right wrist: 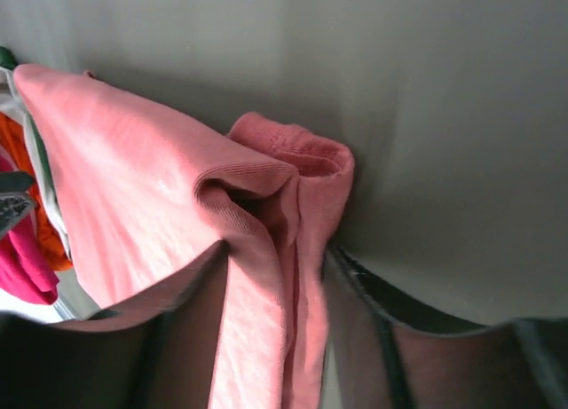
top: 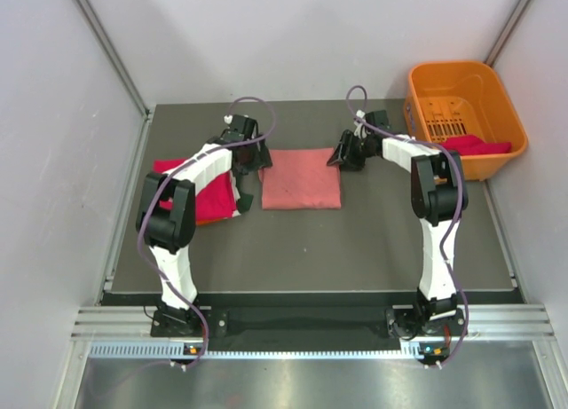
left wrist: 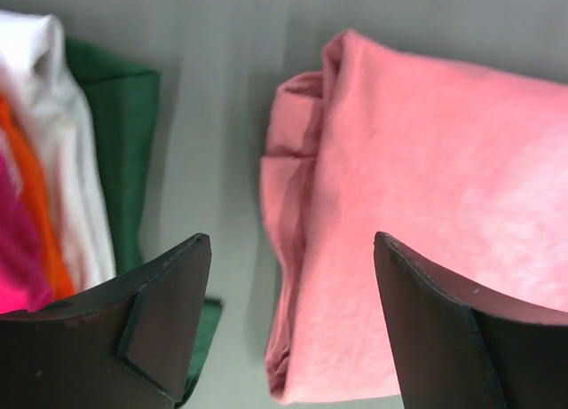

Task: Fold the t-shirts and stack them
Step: Neatly place the folded tshirt to the corner

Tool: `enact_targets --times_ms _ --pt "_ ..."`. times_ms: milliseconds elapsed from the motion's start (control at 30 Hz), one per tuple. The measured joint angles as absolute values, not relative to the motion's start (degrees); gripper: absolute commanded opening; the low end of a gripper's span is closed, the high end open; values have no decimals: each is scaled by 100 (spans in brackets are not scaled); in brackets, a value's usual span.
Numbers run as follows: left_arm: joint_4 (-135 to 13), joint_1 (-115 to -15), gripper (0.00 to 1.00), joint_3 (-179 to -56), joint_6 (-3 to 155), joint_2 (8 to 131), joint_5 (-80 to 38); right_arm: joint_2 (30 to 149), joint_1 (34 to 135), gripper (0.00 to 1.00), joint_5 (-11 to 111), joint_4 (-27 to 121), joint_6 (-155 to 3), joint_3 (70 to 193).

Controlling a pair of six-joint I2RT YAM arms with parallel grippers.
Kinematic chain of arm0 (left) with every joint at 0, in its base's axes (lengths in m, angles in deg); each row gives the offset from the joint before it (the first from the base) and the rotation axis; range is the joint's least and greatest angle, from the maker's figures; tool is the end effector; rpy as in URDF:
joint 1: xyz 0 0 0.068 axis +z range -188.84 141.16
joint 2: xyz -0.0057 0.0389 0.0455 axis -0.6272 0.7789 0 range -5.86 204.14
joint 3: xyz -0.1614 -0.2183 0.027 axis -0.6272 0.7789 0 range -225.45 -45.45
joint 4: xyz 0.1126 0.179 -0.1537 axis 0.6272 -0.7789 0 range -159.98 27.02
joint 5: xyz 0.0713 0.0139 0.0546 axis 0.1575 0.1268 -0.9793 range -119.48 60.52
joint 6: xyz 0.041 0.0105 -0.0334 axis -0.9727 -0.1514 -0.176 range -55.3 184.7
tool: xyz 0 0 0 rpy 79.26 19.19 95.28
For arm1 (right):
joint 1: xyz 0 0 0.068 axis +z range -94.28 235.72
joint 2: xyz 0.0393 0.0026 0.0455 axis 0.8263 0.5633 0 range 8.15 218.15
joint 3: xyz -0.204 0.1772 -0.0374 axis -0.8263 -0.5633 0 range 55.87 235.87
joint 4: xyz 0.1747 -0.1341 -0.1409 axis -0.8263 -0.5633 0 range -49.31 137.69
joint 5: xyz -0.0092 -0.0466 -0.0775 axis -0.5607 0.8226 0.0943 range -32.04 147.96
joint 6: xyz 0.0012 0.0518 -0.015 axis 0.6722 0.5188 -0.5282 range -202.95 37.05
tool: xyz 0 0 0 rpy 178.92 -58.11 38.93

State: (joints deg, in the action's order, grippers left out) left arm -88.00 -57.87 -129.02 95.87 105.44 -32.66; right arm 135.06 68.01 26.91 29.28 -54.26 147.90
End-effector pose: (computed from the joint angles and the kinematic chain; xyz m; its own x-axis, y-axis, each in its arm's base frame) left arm 0.4042 -0.1374 0.2114 -0.7960 -0.2723 -0.5406 -0.1383 0.9513 -0.2755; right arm 0.4614 0.1195 0.1499 -0.9193 0.2207 -0.3258 -0.0481 0.7587 0.6497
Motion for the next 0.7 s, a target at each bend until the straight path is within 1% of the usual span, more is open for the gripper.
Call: enact_targets --times_ms 67,100,367,400,433,533,633,700 --pt "-8627 -5715 79 -12850 9631 10568 -3052 13524 6806 22 2702 2923 -5411 14790" --pt "-8531 -5671 77 -12808 9655 10588 -2947 13541 6808 12 2722 2921 -5407 14790" --pt "-8035 -5369 75 -12620 9852 11003 -2276 13734 6799 12 2654 2816 -5330 14939" --pt "-7969 -5363 73 -12620 9876 11003 -2241 13734 6799 12 2654 2816 -5330 14939" --pt "-7921 -5361 68 -12620 9907 11005 -2195 13734 6799 12 2654 2816 -5330 14939" --pt "-7816 -5361 61 -12631 9983 11119 -2064 13734 6799 13 2652 2819 -5330 14939" --pt "-7661 -5361 60 -12740 10077 11263 -1869 13734 6799 13 2652 2819 -5332 14939" --pt "-7512 -5361 57 -12836 10186 11381 -1681 13734 6799 13 2650 2819 -5332 14939"
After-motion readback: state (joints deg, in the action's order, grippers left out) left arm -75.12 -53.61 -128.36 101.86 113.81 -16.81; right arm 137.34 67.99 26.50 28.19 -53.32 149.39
